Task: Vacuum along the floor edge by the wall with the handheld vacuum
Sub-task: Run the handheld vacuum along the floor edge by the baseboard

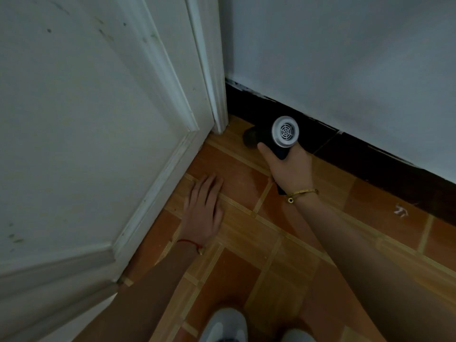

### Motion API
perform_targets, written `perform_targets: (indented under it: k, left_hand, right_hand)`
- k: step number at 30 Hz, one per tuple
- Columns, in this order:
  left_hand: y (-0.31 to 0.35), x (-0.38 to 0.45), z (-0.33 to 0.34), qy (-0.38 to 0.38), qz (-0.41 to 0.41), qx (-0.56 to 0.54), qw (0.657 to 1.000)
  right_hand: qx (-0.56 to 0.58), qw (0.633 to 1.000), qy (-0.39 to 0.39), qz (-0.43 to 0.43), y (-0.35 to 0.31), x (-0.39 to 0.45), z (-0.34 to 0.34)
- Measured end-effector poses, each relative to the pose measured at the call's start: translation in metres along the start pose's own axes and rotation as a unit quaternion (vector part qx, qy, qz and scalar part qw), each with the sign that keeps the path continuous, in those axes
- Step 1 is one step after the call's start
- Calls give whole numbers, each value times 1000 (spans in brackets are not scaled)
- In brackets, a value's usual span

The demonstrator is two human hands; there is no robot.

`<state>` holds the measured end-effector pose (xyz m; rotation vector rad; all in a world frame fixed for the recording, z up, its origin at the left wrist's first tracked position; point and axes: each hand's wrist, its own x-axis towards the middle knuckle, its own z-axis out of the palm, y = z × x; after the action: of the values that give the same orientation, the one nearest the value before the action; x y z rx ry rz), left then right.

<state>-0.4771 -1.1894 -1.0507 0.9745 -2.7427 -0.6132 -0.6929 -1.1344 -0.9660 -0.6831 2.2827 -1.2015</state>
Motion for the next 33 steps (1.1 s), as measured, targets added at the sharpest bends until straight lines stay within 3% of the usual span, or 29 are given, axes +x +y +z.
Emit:
perform_targets:
  k: [5,9,21,28,33]
  left_hand:
    - [0,-1,-1,7,9,4,1000]
    - [0,-1,0,18,10,5,1000]
    - [-4,0,4,27,16,11,999]
    - [-4,0,4,13,9,14,1000]
    - [-4,-1,3,9,9,15,1000]
  right_hand:
    - [-31,999,-11,-8,4,4,-11]
    - [-48,998,49,-12,12,1,-23]
    - [28,999,-30,3,-22,36,17]
    - [7,1000,17,-7,-4,33,15]
    - [9,999,-25,-17,-17,43,30]
